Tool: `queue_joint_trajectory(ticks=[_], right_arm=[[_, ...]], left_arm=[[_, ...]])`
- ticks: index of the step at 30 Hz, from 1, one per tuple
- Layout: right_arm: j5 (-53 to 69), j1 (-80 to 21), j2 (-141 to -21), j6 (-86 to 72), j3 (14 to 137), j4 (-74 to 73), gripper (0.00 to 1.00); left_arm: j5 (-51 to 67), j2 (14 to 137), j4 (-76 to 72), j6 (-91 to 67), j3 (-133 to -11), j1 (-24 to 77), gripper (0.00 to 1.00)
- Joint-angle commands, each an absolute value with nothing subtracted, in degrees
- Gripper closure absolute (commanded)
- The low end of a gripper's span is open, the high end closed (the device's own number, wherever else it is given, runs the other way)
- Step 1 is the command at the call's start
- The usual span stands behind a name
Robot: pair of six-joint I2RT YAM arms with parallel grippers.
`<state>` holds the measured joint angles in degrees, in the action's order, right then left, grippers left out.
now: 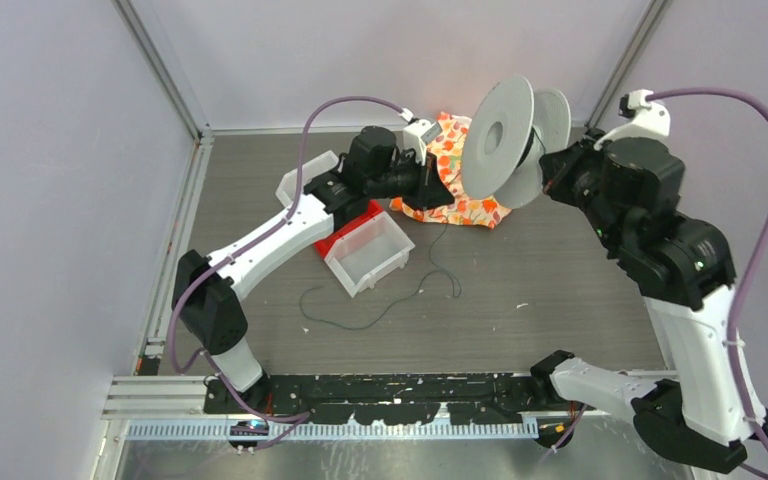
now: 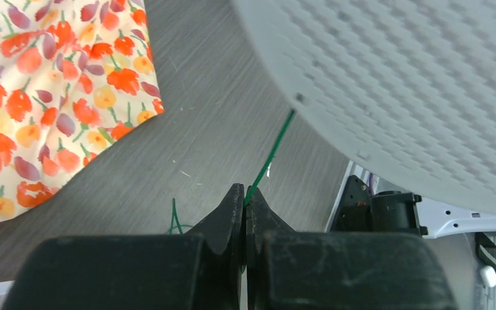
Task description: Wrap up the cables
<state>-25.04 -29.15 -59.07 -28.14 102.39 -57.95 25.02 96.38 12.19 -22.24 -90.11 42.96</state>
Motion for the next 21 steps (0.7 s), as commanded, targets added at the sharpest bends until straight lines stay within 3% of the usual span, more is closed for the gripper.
queue_joint_trajectory(ticks=[1,4,7,12,14,21], right_arm=[[-35.51,-29.22,-60.24,-32.01,102.04,-42.50,1.00],[-38.43,-29.20,-62.30,-31.16,102.05,-41.20,1.00],[-39.76,-29.25,-64.89,-30.03,102.79,-41.30,1.00],[-40.54,-29.19,-66.28,-29.71,102.74,-41.21,1.00],[-40.53,-29.18,-66.60,-29.51,102.71,-40.80,1.00],[-41.92,-29.24,-68.47,-28.07,102.36,-41.69,1.00]], left_arm=[[28.34,94.26,9.36,-25.06,-88.28,43.07,1.00],[30.13,94.20,8.54,-25.82,-87.18,43.20,1.00],[31.54,94.44,8.25,-26.49,-86.57,43.18,0.92],[34.40,94.36,5.91,-28.36,-85.17,43.19,0.91],[35.22,94.18,4.49,-29.01,-84.62,43.16,0.99],[36.93,93.47,2.82,-31.29,-84.80,43.17,0.98]])
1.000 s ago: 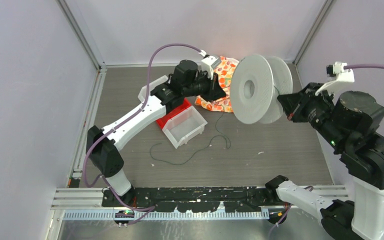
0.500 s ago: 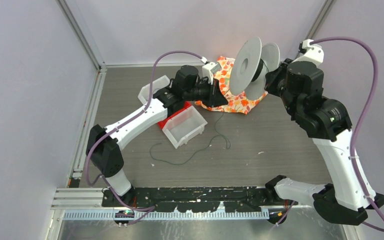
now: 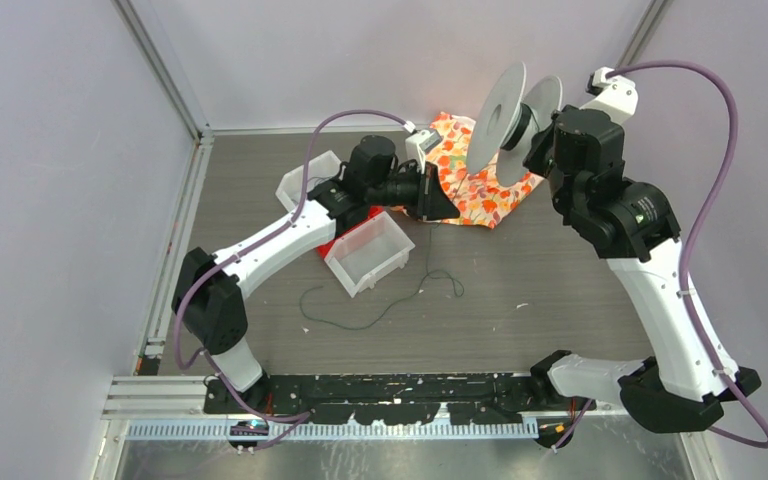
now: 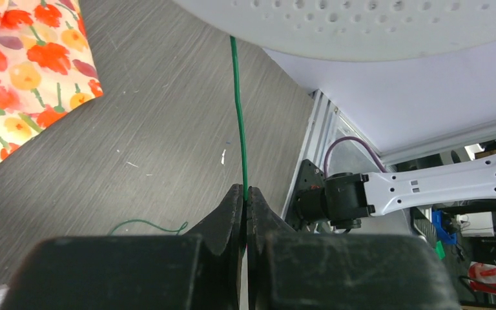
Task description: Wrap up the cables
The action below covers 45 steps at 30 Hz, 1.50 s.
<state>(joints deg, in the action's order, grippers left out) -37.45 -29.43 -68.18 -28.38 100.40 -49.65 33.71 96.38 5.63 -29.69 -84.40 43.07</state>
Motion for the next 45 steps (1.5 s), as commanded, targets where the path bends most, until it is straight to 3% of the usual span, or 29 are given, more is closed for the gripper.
queue_joint_trajectory(ticks=[1,4,9,17,29,32,40,45], right_arm=[[-42.37,-29.25,-68.90,-27.85,102.37,-41.93,1.00],[-42.99,-29.25,-70.54,-26.86,102.16,-42.85,0.99],[-41.94,-29.35,-75.27,-24.94,103.39,-46.65,0.99],[-36.56,-32.52,-82.71,-19.29,107.54,-60.35,1.00],[-19.14,-33.84,-76.38,-17.96,105.79,-71.62,1.00],[-17.86,-33.79,-74.19,-18.54,104.75,-72.15,1.00],[-23.46,-33.79,-69.51,-22.59,106.38,-70.48,1.00],[-25.65,-33.82,-67.27,-23.14,111.55,-68.39,0.99]], left_arm=[[37.38,93.21,3.09,-31.29,-85.04,43.20,0.95],[38.73,92.29,1.81,-32.78,-85.02,43.16,0.93],[39.97,90.39,0.55,-34.37,-86.60,43.24,1.00],[40.45,90.69,9.90,-29.51,-95.92,43.24,0.99],[40.52,92.34,21.60,-20.08,-106.68,43.15,0.98],[40.51,91.74,20.85,-18.86,-105.66,43.15,0.91],[39.28,84.53,5.49,-21.58,-93.31,43.15,0.43],[30.82,77.06,0.34,-21.26,-85.75,41.83,0.34]])
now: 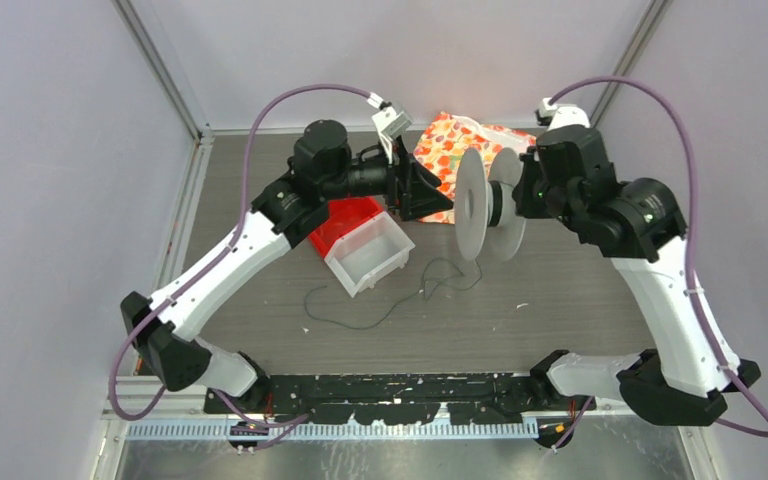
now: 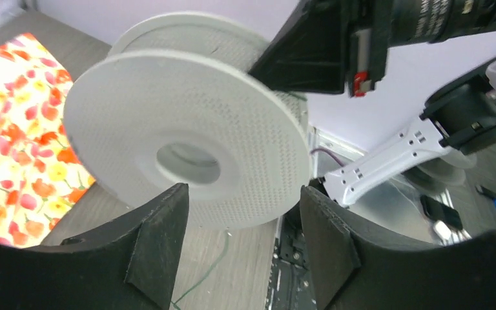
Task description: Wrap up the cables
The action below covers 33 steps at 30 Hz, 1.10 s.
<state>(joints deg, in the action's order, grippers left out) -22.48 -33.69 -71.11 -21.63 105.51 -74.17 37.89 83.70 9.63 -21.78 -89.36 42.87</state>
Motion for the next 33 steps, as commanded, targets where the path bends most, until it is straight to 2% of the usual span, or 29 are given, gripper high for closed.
queue_joint_trajectory(ticks=[1,5,11,14,21,24,33], right_arm=[[-25.70,-33.83,-66.86,-23.19,113.18,-67.80,0.99],[-25.41,-33.76,-66.36,-22.75,119.15,-66.31,0.99],[-24.24,-33.83,-68.82,-21.61,129.24,-65.85,0.99],[-25.27,-33.84,-69.85,-21.03,132.35,-65.45,0.99],[-27.05,-33.84,-69.70,-20.44,133.07,-63.38,0.99],[-27.58,-33.81,-69.82,-20.34,133.08,-62.90,1.00],[-27.77,-33.80,-70.31,-20.39,132.93,-62.79,0.99]], left_arm=[[28.69,76.10,0.84,-20.64,-84.37,41.33,0.34],[23.78,75.59,4.70,-14.57,-78.45,40.78,0.31],[26.73,75.10,-6.16,-10.50,-64.47,40.78,0.28],[29.19,74.10,-3.01,-7.04,-61.35,40.83,0.26],[19.53,75.27,-26.84,-13.33,-46.86,44.65,0.23],[13.74,79.85,-33.66,-13.13,-46.15,48.77,0.22],[9.01,93.28,-45.85,-16.10,-49.48,52.66,0.22]])
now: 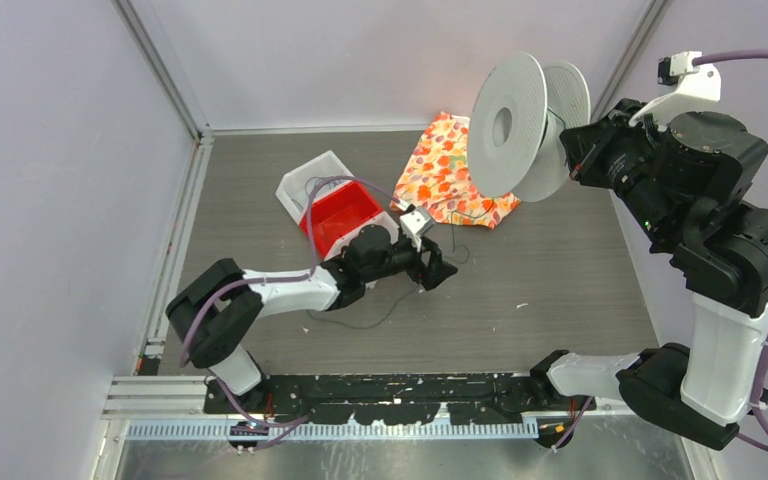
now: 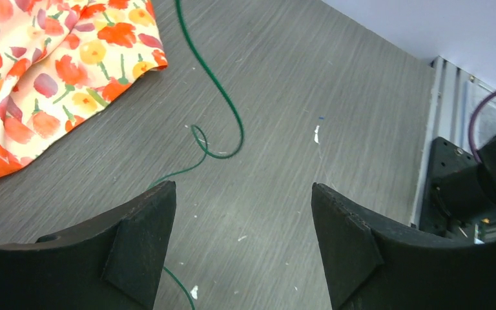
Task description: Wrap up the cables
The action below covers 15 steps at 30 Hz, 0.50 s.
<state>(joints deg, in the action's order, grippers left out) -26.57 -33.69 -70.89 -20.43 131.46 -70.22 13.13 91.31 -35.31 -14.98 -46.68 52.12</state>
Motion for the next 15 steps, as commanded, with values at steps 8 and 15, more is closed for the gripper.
queue_joint_trajectory(ticks=[8,15], right_arm=[[-27.24,-33.84,-70.49,-20.29,133.40,-63.05,1.00],[-29.45,-33.83,-70.49,-19.87,132.94,-63.62,1.00]], left_arm=[[6.20,102.67,-51.53,-18.48,-53.25,53.21,0.25],[7.48,102.01,-45.86,-20.59,-55.03,53.35,0.99]])
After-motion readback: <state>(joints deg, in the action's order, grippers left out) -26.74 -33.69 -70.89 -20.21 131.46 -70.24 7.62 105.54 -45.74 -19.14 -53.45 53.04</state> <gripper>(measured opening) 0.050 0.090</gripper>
